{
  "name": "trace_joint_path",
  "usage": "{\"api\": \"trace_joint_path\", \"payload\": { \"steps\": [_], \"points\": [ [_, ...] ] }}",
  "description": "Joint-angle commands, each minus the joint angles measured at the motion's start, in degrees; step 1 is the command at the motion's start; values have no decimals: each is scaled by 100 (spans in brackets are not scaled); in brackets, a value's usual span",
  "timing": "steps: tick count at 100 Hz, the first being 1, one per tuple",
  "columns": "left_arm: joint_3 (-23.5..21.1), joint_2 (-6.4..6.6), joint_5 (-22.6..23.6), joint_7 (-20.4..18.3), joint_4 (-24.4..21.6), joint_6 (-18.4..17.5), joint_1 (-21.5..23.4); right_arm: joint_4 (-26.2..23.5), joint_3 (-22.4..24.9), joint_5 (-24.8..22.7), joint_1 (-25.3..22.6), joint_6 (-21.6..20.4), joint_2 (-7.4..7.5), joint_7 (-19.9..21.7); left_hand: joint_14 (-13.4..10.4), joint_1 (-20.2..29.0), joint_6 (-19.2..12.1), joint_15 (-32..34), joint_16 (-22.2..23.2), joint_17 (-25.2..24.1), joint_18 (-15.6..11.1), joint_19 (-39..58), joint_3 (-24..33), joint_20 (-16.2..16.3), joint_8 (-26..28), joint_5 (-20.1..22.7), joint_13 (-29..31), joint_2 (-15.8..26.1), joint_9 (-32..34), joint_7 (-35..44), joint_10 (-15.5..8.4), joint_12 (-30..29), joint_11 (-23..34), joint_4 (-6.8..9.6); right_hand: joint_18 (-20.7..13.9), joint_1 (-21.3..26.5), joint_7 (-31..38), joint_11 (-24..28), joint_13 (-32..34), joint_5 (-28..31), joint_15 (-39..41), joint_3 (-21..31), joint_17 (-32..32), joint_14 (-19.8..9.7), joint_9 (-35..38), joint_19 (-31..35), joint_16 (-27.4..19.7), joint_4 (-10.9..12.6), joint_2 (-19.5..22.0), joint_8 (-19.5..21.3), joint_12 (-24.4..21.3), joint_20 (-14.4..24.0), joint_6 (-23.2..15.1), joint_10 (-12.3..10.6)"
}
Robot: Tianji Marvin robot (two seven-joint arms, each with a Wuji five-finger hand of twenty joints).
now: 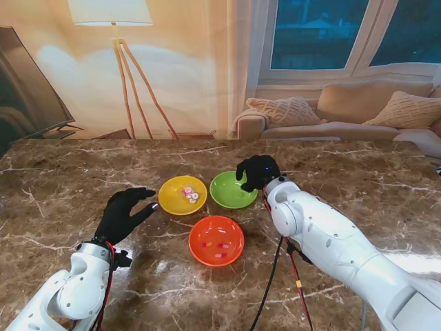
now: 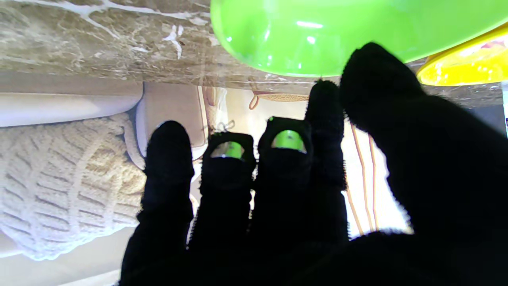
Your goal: Portion candies into small dishes
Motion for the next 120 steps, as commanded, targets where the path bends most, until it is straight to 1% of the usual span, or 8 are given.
{"api": "trace_joint_path", "payload": {
  "steps": [1,16,32,48,68,91,98,120],
  "points": [
    [4,6,0,-5,4,24,27,-63,43,-40,-46,28,49,95,-43,13,-59,-73,54,-98,-77,-171,-174,90,98,-60,-5,242,91,-14,62,57,9,-35,-67,-138,-263,-30,-199,-28,12,202,-80,-464,-119,-62,-35,317,-32,347,-50,-88,135,-222],
    [3,6,2,-3,8,21,24,-285,231,-194,-178,70,142,204,-53,12,-51,-78,51,-98,-81,-173,-173,89,97,-63,-18,242,77,-16,67,54,2,-36,-76,-241,-325,-72,-298,-132,-34,195,-152,-471,-231,-124,-40,363,-18,416,-62,-105,166,-219],
    [-9,7,8,-4,3,24,33,-714,662,-549,-490,79,337,479,-53,18,-50,-76,52,-101,-82,-179,-172,85,99,-53,-11,239,81,-14,69,55,5,-36,-82,-449,-412,-133,-427,-290,-102,147,-233,-473,-390,-206,-41,336,-26,462,-80,-123,220,-213],
    [-10,6,3,-4,4,30,35,-1214,1258,-898,-931,58,533,941,-52,14,-45,-77,51,-100,-81,-187,-170,81,100,-50,-12,236,78,-14,74,51,0,-32,-69,-732,-716,-150,-507,-581,-37,218,-293,-464,-537,-260,41,256,-292,498,-41,-95,363,-214],
    [-15,5,11,9,11,9,33,-1533,1812,-1297,-1352,27,679,1224,-57,0,-49,-78,50,-103,-79,-202,-175,75,101,-47,-10,246,84,-14,78,49,0,-32,-48,-890,-955,49,-412,-781,142,295,-234,-463,-459,-164,150,210,-550,478,141,39,416,-234],
    [-14,6,12,5,17,8,28,-1511,2052,-1486,-1535,65,756,1386,-56,-5,-45,-81,48,-100,-70,-212,-178,76,102,-43,-10,247,82,-14,73,46,-5,-30,-39,-1211,-1164,120,-414,-989,151,401,-241,-451,-449,-199,194,126,-805,360,240,87,490,-248],
    [-9,7,4,-3,17,6,28,-1434,2035,-1455,-1525,91,756,1394,-66,-4,-49,-81,48,-97,-73,-208,-177,81,103,-41,-12,248,86,-14,72,48,-3,-29,-3,-1244,-1193,364,-219,-1012,295,455,-115,-433,-256,-113,239,99,-915,314,348,140,484,-276],
    [-1,11,-4,-27,27,0,19,-1138,1792,-1307,-1383,361,738,1421,-57,-2,-50,-81,48,-98,-77,-204,-176,84,103,-43,-13,244,85,-16,76,47,-4,-27,50,-1549,-1238,658,-175,-1102,394,611,-125,-357,-208,-67,289,14,-1280,152,431,211,640,-249]
  ]
}}
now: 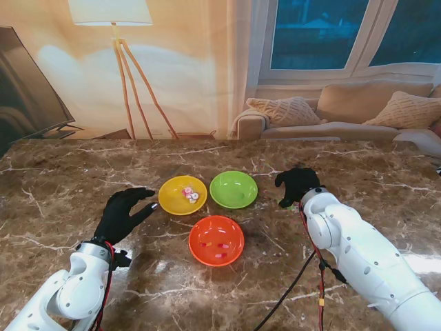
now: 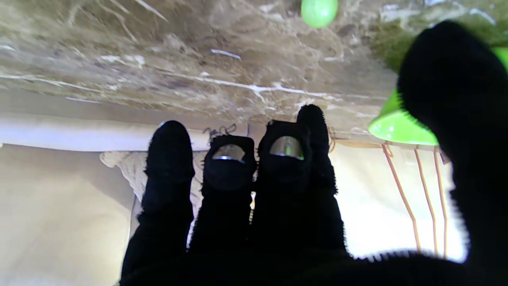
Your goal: Portion candies into small dishes
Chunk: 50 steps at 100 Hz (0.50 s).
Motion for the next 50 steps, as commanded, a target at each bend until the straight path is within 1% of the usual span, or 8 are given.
{"api": "trace_joint_path", "payload": {
  "steps": [1,19,26,37,50],
  "points": [
    [14,7,-8,-16,21,7,19,185,-56,44,27,37,-6,71,-51,-7,-29,-79,48,-98,-75,-189,-180,84,103,-40,-8,239,93,-16,85,48,-1,-29,105,-218,-9,268,181,-158,255,204,9,-230,157,152,230,-180,-260,-69,221,180,128,-175],
    [12,8,-10,-27,25,24,14,512,-328,147,231,119,-36,-108,-57,-7,-50,-79,48,-101,-74,-194,-177,80,102,-44,-10,249,81,-19,75,46,-7,-28,155,-172,230,384,340,59,348,242,101,-172,353,266,228,-192,-306,-75,196,238,88,-126],
    [14,9,-10,-30,28,32,10,635,-422,183,307,145,-45,-159,-52,-1,-41,-79,48,-101,-74,-195,-174,80,104,-34,-10,249,87,-15,80,47,-4,-28,150,-163,299,388,356,88,364,227,107,-158,384,277,223,-190,-253,-83,183,239,85,-106],
    [25,10,-25,-48,40,42,-3,924,-644,206,473,121,-66,-414,-55,-4,-49,-79,48,-97,-75,-194,-178,81,103,-34,-11,252,85,-18,75,47,-5,-31,131,-181,392,389,367,111,394,182,91,-168,409,287,217,-192,-241,-89,166,237,0,-121],
    [27,16,-42,-91,40,51,-6,1271,-962,355,672,201,-134,-711,-55,-4,-41,-79,48,-103,-72,-197,-180,79,105,-24,-12,254,82,-15,81,45,-9,-32,122,-157,556,427,413,271,448,151,97,-164,473,313,215,-189,-246,-36,163,242,-83,-114]
  ]
}}
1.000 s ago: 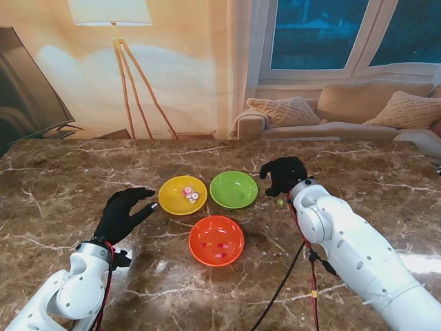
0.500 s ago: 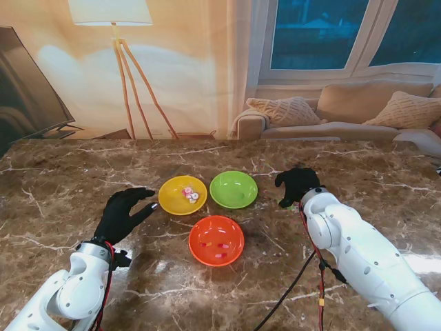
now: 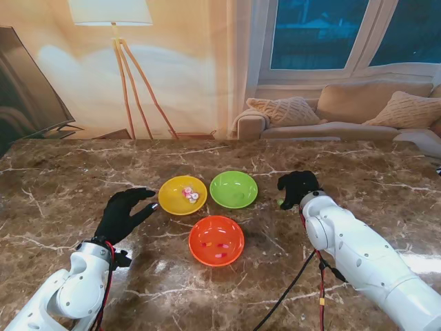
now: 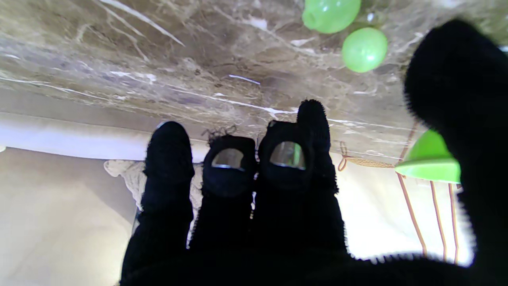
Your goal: Portion candies into small dishes
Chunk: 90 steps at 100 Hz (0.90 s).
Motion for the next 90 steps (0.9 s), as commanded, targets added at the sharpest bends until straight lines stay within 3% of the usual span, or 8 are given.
{"api": "trace_joint_path", "payload": {
  "steps": [1,31,50,90],
  "points": [
    [18,12,-7,-27,21,34,18,142,-80,89,54,94,-56,42,-51,-5,-40,-80,48,-103,-72,-194,-180,79,104,-30,-13,255,84,-17,82,45,-8,-32,68,-84,163,240,171,147,249,122,26,-166,184,228,207,-190,-176,-17,160,145,-77,-110],
    [19,16,-1,-44,26,62,9,850,-713,502,420,220,-262,-548,-54,-8,-52,-82,47,-102,-72,-200,-184,80,106,-29,-16,252,85,-18,82,46,-9,-31,107,77,569,335,392,681,350,63,169,-120,485,374,138,-167,-203,244,93,164,-256,-62],
    [25,19,-12,-66,37,46,-1,939,-800,512,464,239,-271,-610,-58,-11,-51,-84,46,-104,-72,-209,-185,78,108,-27,-20,255,77,-15,80,44,-13,-31,112,250,910,338,452,982,362,48,218,-130,564,419,74,-142,-232,657,58,115,-388,-70],
    [26,20,-12,-69,42,35,0,960,-877,439,486,282,-248,-616,-62,-6,-50,-85,45,-100,-77,-213,-181,81,111,-21,-20,254,86,-10,85,46,-11,-29,120,709,904,297,535,1154,346,-10,287,-140,663,447,31,-72,-102,922,18,74,-454,-89]
  ]
}}
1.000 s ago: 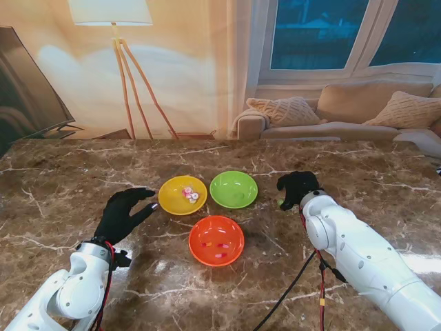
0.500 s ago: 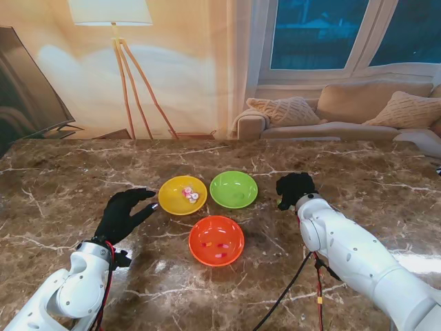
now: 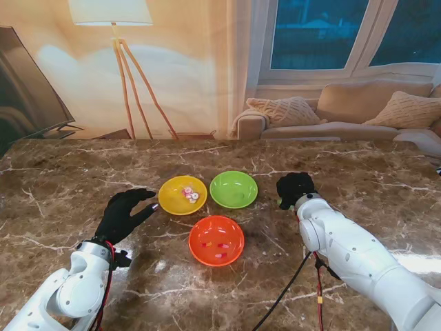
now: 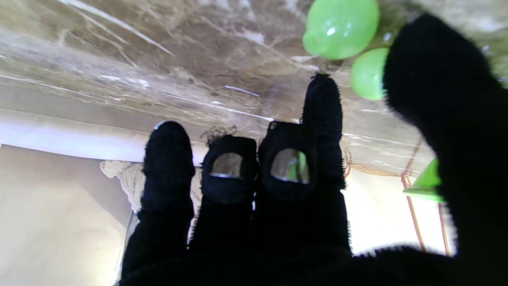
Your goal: Portion candies into small dishes
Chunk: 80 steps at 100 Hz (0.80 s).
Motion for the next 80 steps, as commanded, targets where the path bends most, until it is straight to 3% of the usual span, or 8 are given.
{"api": "trace_joint_path", "payload": {
  "steps": [1,16,21,34,37,47,80],
  "points": [
    [20,6,0,0,22,7,23,63,-8,18,-18,34,3,60,-61,-7,-47,-85,45,-100,-78,-206,-181,81,110,-28,-21,257,83,-13,85,45,-12,-29,117,183,-10,155,171,201,203,3,30,-145,216,237,29,-35,-24,100,17,70,-84,-94],
    [25,8,-2,-11,28,3,18,133,-57,90,8,9,-29,10,-58,-9,-49,-84,46,-100,-84,-209,-184,81,110,-28,-18,259,82,-13,77,46,-13,-29,122,397,-33,160,224,279,203,-61,52,-134,293,252,12,19,76,166,4,50,-90,-87],
    [25,9,-3,-16,28,2,17,162,-70,117,11,-10,-42,-20,-53,-11,-50,-82,46,-98,-80,-207,-184,83,110,-28,-15,260,89,-14,87,47,-10,-29,124,558,-14,163,256,298,207,-184,69,-124,338,269,-6,-194,153,43,-11,36,-111,-83],
    [24,11,-10,-27,27,3,18,240,-84,211,10,-72,-87,-123,-53,-18,-50,-83,47,-98,-84,-206,-186,84,111,-21,-16,261,84,-11,74,46,-15,-27,133,706,59,159,285,292,205,-221,73,-115,387,274,-18,-323,154,-176,-20,23,-125,-79],
    [24,11,-13,-29,27,2,18,260,-90,226,11,-88,-97,-157,-43,-17,-55,-83,47,-100,-79,-207,-186,84,111,-21,-17,257,81,-11,88,46,-17,-27,136,754,305,162,300,250,203,-259,75,-115,409,277,-28,-435,179,-507,-25,15,-146,-72],
    [26,11,-10,-30,30,-5,16,294,-99,267,8,-103,-120,-213,-51,-21,-47,-83,47,-100,-81,-209,-186,84,111,-29,-16,268,82,-15,88,47,-18,-26,144,821,579,168,335,222,207,-303,85,-114,453,281,-36,-582,186,-798,-33,6,-172,-66],
    [30,10,-10,-19,47,-16,9,364,-130,308,19,-212,-148,-334,-42,-19,-58,-83,48,-100,-84,-212,-187,86,114,-16,-13,263,90,-12,85,48,-18,-24,137,883,661,152,378,231,205,-324,105,-127,499,288,-43,-637,163,-827,-47,3,-220,-85]
  ]
}}
